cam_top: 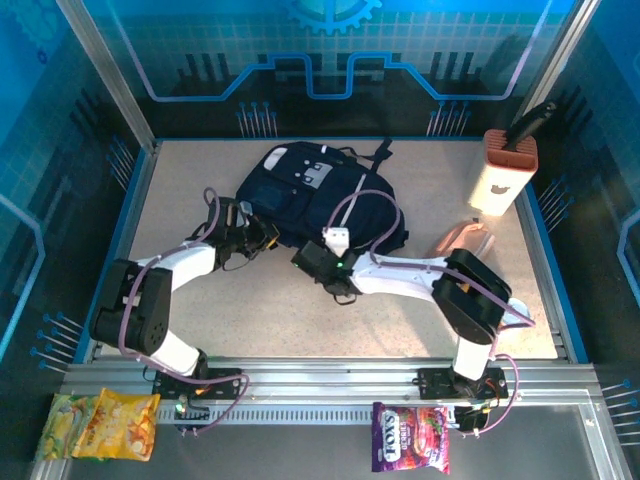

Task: Pack the student bag
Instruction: Zip the student bag at the top-center of the table.

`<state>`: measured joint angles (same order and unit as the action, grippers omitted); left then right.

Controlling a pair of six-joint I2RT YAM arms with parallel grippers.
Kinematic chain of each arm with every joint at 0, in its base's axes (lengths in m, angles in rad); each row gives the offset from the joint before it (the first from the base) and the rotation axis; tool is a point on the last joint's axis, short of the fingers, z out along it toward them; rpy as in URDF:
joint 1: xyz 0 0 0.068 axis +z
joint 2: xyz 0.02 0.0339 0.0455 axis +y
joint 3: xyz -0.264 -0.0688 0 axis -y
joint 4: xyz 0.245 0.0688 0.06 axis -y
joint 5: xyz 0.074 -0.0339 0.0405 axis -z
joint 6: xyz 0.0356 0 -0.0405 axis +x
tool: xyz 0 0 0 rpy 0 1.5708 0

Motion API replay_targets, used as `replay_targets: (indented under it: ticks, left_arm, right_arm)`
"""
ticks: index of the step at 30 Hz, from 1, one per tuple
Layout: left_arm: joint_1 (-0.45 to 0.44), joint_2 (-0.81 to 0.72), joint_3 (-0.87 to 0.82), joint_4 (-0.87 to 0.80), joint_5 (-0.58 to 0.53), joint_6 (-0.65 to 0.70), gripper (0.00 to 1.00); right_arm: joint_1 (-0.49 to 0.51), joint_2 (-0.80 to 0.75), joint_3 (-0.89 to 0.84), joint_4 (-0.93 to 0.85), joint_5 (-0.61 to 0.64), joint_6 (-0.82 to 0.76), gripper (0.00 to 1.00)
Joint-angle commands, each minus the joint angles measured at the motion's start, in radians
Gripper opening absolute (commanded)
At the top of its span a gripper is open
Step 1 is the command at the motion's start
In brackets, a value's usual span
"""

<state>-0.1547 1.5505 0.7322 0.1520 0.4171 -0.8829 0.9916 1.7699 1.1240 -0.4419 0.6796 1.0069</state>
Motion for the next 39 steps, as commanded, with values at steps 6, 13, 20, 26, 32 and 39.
replay_targets:
  ticks: [6, 13, 20, 26, 32, 39]
  left_arm:
    - [0.021, 0.071, 0.033, 0.017, -0.003, 0.033, 0.00]
    - [0.029, 0.126, 0.133, -0.047, -0.037, 0.065, 0.01]
    - [0.095, 0.111, 0.152, -0.035, -0.058, 0.080, 0.47]
    - [0.148, -0.043, 0.020, -0.038, -0.085, 0.038, 0.66]
    - [0.148, -0.077, -0.073, -0.005, 0.005, -0.022, 0.73]
    - [0.097, 0.036, -0.135, 0.239, 0.108, -0.209, 0.73]
  right_arm:
    - [-0.080, -0.153, -0.175, -0.028, 0.078, -0.031, 0.01]
    - [-0.116, -0.171, -0.208, 0.178, -0.093, -0.238, 0.00]
    - [-0.116, -0.042, -0.091, 0.303, -0.395, -0.331, 0.00]
    - [-0.102, 0.098, 0.054, 0.349, -0.525, -0.315, 0.00]
    - [-0.090, 0.212, 0.193, 0.325, -0.583, -0.334, 0.00]
    - [-0.089, 0.219, 0.207, 0.298, -0.576, -0.329, 0.00]
